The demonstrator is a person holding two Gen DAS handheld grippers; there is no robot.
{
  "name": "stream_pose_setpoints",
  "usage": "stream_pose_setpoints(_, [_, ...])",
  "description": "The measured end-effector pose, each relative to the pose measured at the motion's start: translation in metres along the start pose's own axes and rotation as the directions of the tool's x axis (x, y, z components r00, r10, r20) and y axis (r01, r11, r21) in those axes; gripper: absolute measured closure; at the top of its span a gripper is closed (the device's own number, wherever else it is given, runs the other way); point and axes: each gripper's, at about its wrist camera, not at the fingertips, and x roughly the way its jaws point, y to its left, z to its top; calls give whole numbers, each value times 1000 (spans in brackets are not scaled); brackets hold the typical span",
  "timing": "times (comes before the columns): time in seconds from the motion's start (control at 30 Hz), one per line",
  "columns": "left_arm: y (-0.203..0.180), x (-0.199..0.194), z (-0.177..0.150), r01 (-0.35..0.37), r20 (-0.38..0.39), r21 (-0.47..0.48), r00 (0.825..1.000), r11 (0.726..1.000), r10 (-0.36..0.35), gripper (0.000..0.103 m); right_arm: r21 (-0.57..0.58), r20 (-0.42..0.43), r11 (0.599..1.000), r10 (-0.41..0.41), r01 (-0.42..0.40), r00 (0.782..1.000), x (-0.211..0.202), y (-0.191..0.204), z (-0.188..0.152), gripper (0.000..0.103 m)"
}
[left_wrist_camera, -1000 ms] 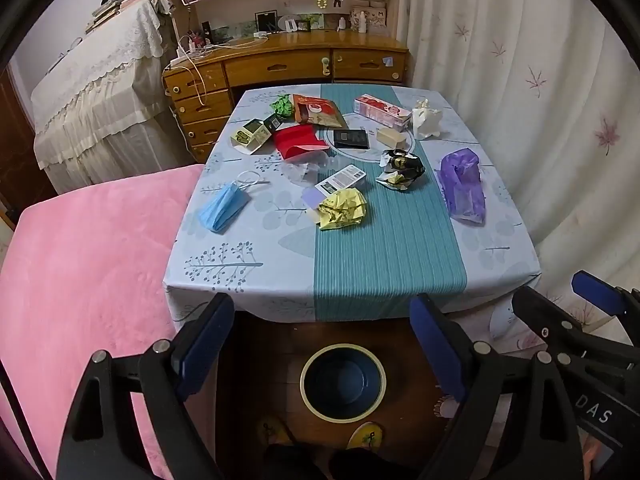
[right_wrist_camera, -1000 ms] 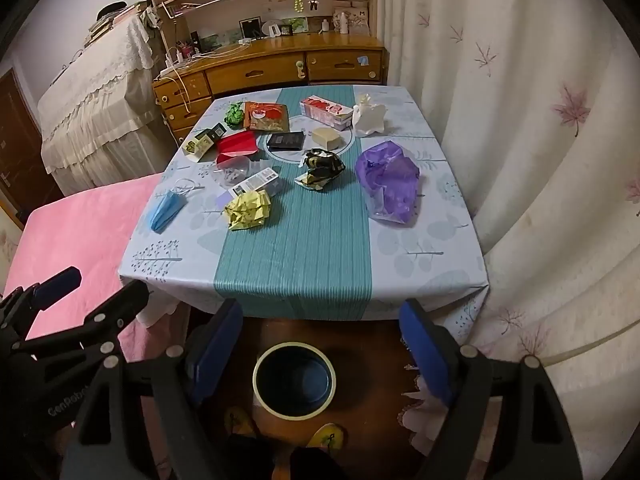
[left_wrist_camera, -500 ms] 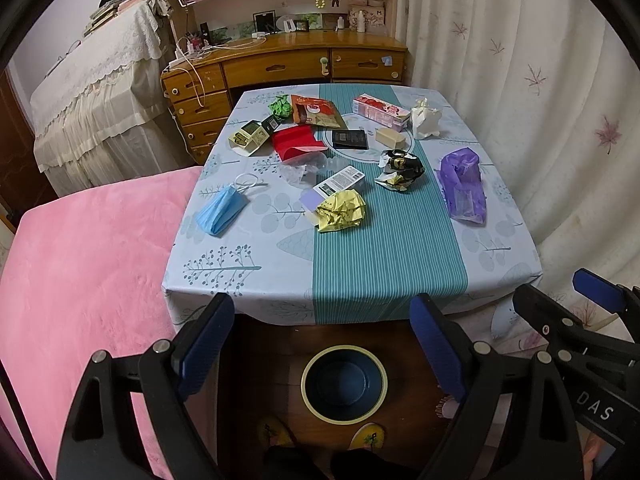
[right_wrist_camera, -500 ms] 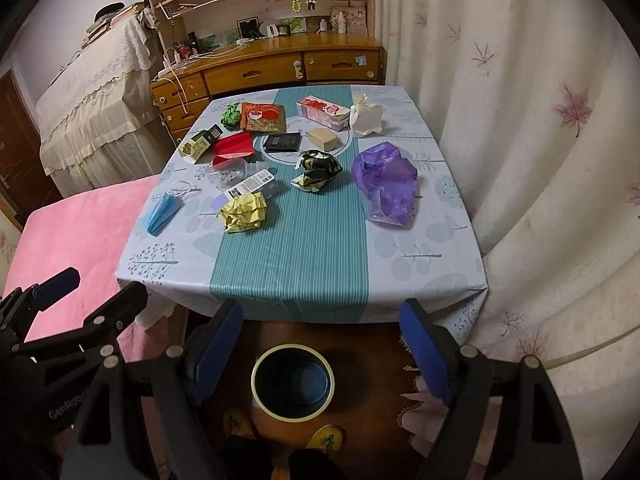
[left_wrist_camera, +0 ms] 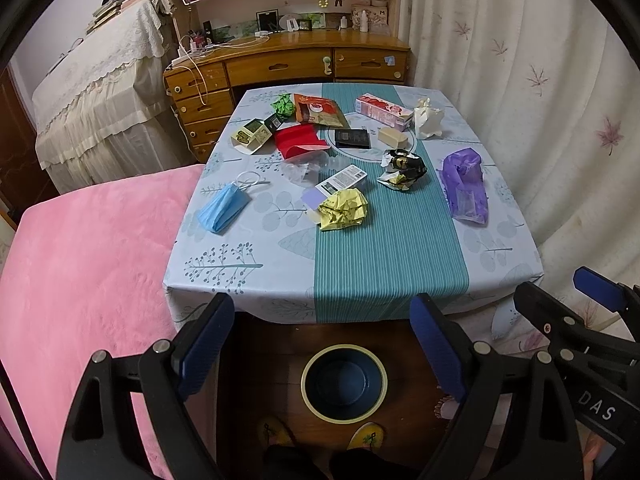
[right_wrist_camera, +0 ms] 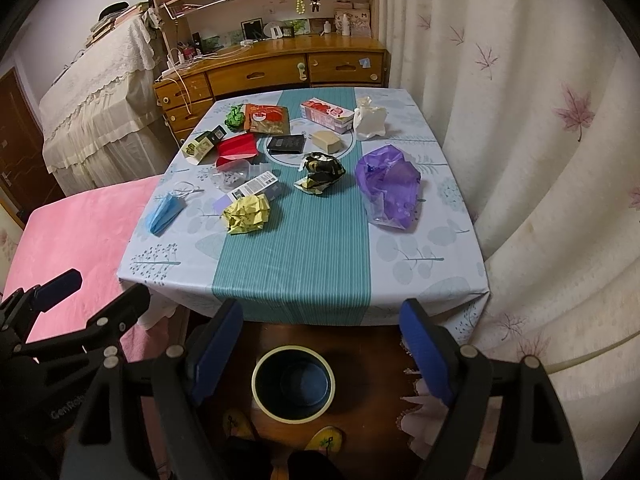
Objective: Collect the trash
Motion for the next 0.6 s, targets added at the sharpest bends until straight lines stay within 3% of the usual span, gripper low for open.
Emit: stream_pose_setpoints(0.6, [4,0,-1,0,1,-2,1000,1000,0,15,-6,8,1000,-1,1,1000,-4,3,-2,22])
